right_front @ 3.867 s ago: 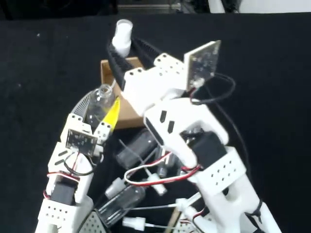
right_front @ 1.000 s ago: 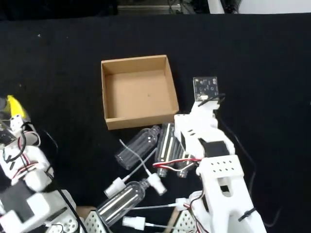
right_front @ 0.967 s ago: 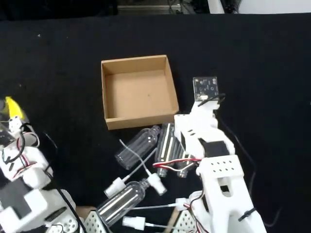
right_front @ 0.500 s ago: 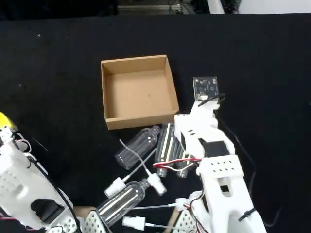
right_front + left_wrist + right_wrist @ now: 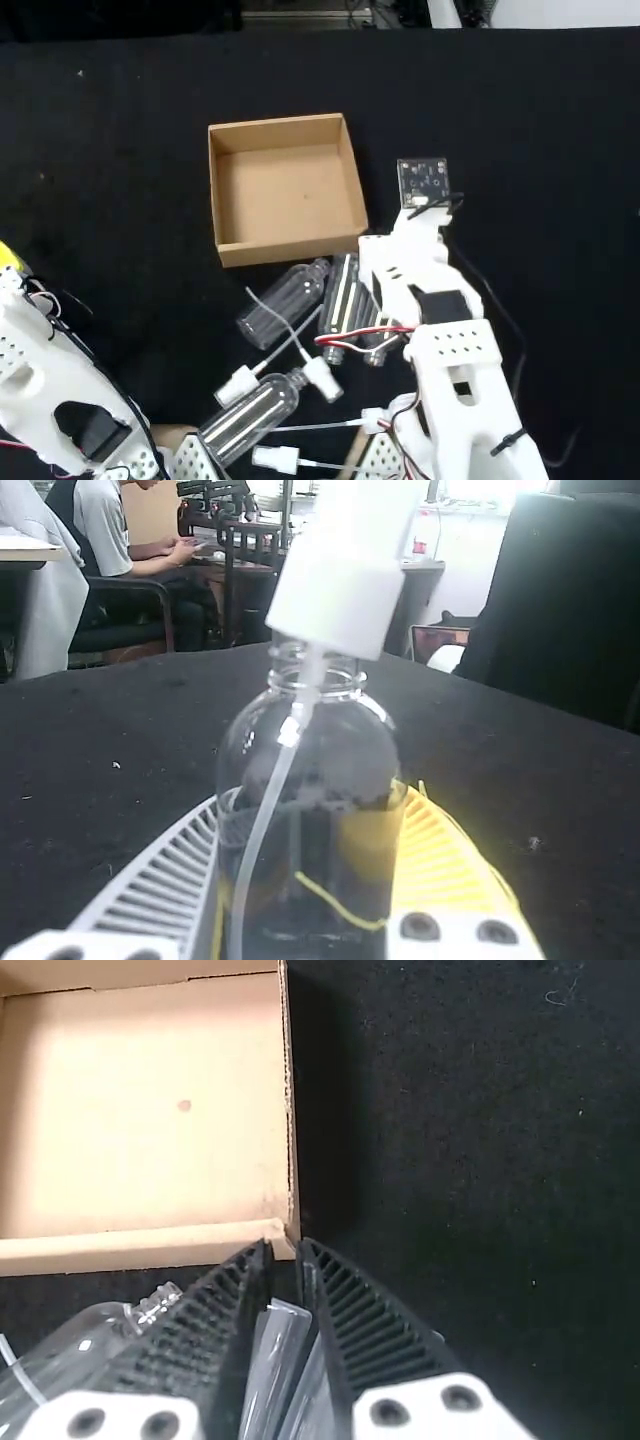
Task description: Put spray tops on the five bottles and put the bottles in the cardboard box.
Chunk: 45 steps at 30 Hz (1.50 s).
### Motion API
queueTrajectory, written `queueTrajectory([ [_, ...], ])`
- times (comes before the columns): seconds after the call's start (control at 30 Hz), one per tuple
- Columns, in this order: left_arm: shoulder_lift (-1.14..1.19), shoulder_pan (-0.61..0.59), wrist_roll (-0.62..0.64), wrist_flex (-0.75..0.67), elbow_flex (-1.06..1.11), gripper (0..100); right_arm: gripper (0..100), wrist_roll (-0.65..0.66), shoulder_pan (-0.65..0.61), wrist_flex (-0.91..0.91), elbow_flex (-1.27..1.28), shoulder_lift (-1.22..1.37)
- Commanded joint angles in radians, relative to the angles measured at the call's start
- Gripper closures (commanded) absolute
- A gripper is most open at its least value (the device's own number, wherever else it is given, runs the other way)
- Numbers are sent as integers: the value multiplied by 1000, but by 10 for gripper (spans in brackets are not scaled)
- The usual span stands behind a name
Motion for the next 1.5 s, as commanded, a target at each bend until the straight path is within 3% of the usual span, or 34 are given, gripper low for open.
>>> queueTrajectory([
  [0.0,3,-13,-9,-21,-22,863,976,-3,-12,-32,-8,-24],
  [0.1,5,-13,-2,-21,-22,734,976,-3,-11,-32,-8,-24],
  [0.2,-2,-13,0,-21,-22,681,976,-3,-11,-32,-8,-24],
  [0.7,-12,-7,-8,-74,-33,682,976,-3,-11,-32,-8,-24],
  [1.0,-157,1,-8,-69,30,685,976,-3,-11,-32,-8,-24],
  [1.2,-176,4,-8,35,19,685,976,-3,-11,-32,-8,-24],
  [1.47,-176,7,-8,35,16,686,976,-3,-11,-32,-8,-24],
])
